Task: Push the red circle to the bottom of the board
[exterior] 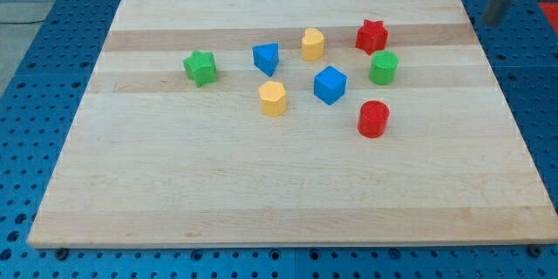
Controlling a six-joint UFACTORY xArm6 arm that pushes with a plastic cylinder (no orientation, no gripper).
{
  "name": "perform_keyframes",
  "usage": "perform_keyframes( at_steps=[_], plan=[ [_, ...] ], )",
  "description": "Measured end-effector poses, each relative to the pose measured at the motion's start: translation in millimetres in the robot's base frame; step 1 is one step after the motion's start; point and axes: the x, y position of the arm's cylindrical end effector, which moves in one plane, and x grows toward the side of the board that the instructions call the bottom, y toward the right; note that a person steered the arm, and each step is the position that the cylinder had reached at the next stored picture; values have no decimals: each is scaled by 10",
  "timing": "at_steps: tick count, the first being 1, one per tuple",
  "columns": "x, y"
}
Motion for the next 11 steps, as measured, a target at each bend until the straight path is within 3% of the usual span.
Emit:
perform_keyframes(
  at_steps=[3,8,11],
  plan=[
    [1335,-1236],
    [1676,-2663],
    [1728,-2707]
  ],
)
